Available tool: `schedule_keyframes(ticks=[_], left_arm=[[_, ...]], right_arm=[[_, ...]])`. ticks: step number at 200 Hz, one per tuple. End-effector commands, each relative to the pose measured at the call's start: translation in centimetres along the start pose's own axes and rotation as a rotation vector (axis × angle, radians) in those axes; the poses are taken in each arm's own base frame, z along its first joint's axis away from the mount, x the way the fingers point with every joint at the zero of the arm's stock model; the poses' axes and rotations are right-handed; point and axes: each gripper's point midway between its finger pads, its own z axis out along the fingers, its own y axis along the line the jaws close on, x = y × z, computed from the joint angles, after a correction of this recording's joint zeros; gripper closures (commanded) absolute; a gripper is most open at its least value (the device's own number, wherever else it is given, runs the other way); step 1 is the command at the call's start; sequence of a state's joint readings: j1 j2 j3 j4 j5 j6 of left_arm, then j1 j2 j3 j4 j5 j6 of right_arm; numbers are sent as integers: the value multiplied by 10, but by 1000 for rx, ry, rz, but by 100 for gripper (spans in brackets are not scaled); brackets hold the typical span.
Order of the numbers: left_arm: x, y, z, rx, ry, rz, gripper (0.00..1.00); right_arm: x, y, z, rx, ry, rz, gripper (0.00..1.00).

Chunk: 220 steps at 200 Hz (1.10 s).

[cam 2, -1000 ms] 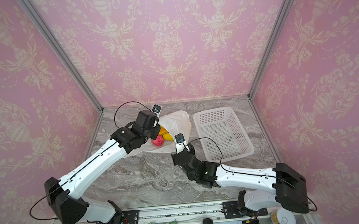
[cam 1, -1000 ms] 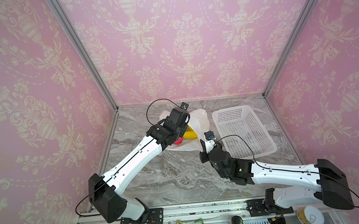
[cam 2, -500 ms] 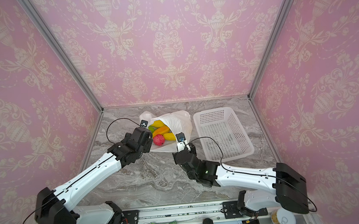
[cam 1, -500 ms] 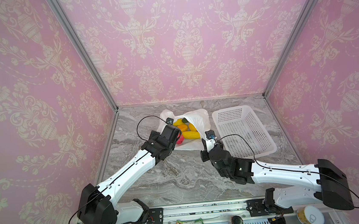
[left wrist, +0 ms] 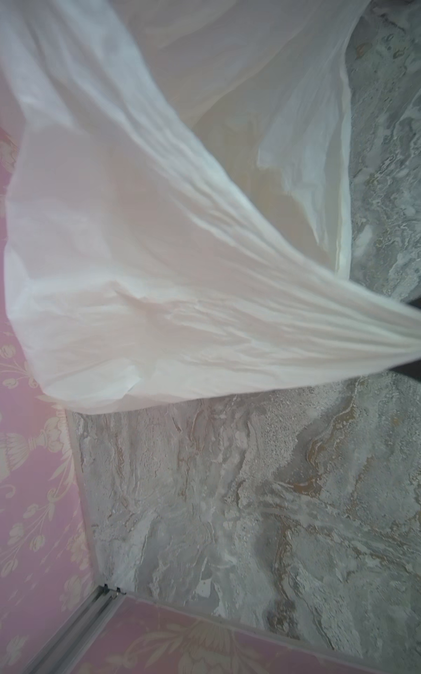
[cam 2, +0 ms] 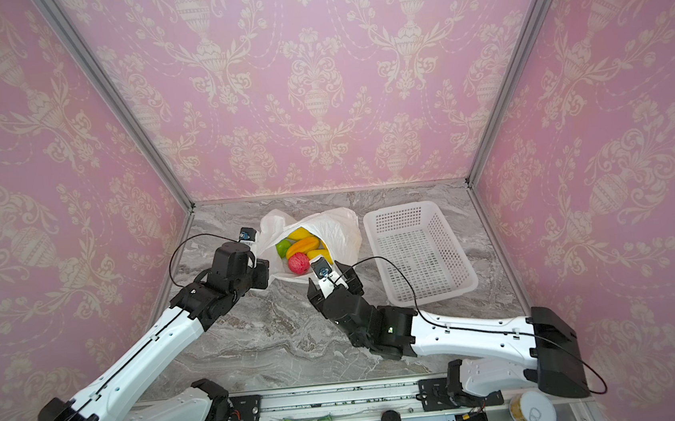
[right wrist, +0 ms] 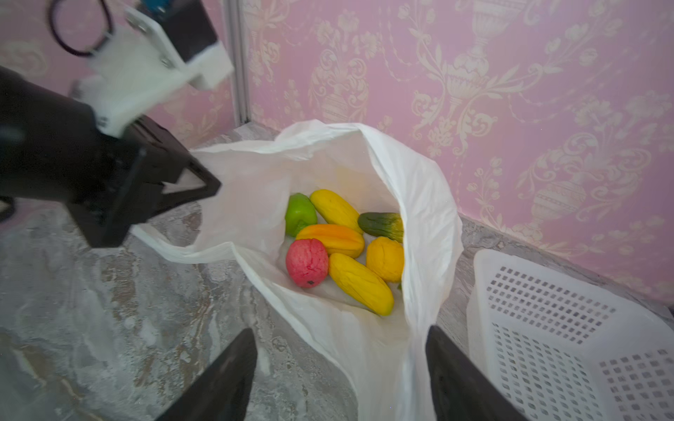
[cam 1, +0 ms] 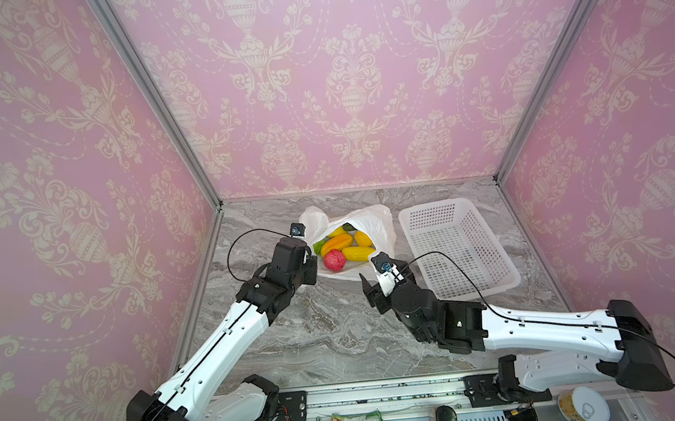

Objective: Untie the knot of the plastic bag and take out the fruit

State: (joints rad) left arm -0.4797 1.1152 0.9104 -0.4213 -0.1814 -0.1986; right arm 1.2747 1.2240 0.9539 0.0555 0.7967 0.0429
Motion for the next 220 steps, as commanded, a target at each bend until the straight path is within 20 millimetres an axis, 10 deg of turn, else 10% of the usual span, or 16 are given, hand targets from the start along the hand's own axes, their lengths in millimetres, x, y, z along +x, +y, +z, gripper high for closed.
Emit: schedule_keyframes(ticks=[1, 23, 49, 159, 220], left_arm=[[6, -16, 10, 87, 23, -24, 100], [9, -8, 13, 32, 35, -29, 100], [8, -1, 9, 9, 16, -41, 100], [2, 5, -15, 32, -136, -43, 100], [1, 25, -19, -80, -146, -31, 100]], right_arm=[[-43, 30, -21, -102, -38, -116, 38], [-53, 65, -11, -118, -20, -55, 49], [-16, 100, 26, -96, 36, 14, 63], [103, 33, 154, 88, 309, 244, 64], [173, 29, 165, 169, 363, 296, 36]])
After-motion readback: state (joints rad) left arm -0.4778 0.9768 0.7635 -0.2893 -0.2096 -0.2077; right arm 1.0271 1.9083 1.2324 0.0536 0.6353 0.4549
